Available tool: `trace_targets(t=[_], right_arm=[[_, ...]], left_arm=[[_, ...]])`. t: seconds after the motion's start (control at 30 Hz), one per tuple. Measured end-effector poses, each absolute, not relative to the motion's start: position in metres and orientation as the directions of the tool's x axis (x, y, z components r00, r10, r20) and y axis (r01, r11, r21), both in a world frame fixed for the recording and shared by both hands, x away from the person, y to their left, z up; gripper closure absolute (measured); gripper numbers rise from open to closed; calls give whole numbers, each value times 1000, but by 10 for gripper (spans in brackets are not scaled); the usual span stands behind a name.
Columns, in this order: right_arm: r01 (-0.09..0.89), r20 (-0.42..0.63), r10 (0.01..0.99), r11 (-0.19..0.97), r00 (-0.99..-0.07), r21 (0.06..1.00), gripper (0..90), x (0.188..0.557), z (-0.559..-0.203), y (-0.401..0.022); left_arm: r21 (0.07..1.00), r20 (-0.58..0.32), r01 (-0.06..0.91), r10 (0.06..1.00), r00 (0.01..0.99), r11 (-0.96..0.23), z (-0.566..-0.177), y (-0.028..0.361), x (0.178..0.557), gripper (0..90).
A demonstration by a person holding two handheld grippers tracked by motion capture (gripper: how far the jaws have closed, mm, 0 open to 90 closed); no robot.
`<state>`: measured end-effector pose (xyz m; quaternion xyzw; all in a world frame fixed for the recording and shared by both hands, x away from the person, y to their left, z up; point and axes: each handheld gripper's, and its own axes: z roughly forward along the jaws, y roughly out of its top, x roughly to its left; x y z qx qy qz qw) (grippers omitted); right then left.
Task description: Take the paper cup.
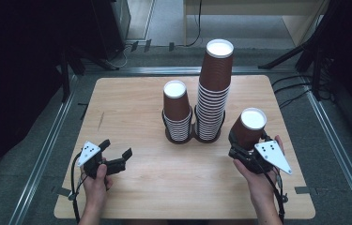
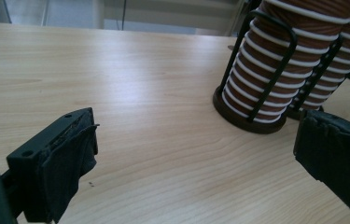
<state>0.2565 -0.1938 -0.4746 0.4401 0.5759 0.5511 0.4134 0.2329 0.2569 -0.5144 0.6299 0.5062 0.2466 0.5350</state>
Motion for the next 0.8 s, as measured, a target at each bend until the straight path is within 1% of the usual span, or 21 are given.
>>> trace_targets(t=[0.07, 0.2, 0.27, 0.37, 0.5, 0.6, 0.63, 0.7, 0.8], right_arm=[[49, -18, 961, 32, -275, 998, 118, 258, -478, -189], [58, -52, 957, 72, -287, 996, 118, 260, -485, -181], [60, -72, 954, 93, -292, 994, 118, 260, -488, -177], [41, -73, 952, 89, -297, 995, 118, 259, -491, -172], [28, -97, 950, 110, -297, 994, 118, 257, -493, -165], [-7, -167, 942, 172, -292, 985, 118, 255, -496, -157], [-28, -205, 937, 206, -283, 978, 118, 254, -498, -153], [-34, -219, 935, 219, -280, 975, 118, 253, -499, -151], [-51, -280, 923, 277, -263, 960, 118, 253, -501, -147]], left_arm=[[923, -246, 373, 889, 385, 94, -514, 249, 233, 0], [927, -195, 376, 869, 455, 11, -515, 223, 234, 0], [926, -193, 376, 849, 493, -8, -514, 211, 233, 0], [928, -189, 372, 822, 537, -30, -511, 195, 231, 0], [930, -210, 368, 807, 551, -9, -506, 189, 230, 0], [932, -215, 363, 796, 565, -6, -503, 186, 228, 0], [932, -214, 362, 796, 567, -8, -503, 186, 228, 0], [930, -217, 367, 792, 571, -10, -503, 184, 228, 0], [928, -214, 373, 790, 575, -21, -504, 183, 228, 0]])
